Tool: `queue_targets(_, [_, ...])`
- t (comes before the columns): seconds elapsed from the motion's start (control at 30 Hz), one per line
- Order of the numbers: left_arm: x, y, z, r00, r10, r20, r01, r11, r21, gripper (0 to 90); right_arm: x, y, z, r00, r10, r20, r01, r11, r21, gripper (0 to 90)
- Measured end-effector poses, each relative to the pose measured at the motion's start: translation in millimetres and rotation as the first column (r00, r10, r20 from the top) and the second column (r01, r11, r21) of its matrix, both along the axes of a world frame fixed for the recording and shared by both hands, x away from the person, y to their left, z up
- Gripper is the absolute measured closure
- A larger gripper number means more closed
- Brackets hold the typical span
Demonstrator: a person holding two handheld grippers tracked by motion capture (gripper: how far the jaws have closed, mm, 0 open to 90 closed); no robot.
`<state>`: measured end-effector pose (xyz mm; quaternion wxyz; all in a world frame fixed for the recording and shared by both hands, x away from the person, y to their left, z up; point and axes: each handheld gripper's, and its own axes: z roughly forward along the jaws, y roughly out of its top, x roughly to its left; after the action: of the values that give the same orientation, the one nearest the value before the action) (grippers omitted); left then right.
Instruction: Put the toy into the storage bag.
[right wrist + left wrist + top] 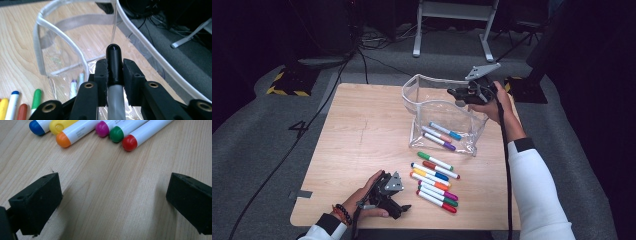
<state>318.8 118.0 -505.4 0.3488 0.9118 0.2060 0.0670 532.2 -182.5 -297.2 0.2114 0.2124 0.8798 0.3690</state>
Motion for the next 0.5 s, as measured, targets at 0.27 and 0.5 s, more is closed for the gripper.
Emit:
queue_targets(0.27, [0.0,0.0,0.0,1.0000,0.000,0.000,0.000,1.0000,0.000,0.5,13.1,14.7,-15.1,0.9986,-0.025,-0.047,0.021,0.995,-0.094,74.1])
queue_targets(0.5, [-0.1,0.0,0.0,1.0000,0.001,0.000,-0.001,1.0000,0.000,0.5,17.0,21.4,-24.8,0.9917,0.012,-0.128,-0.036,0.981,-0.188,74.0])
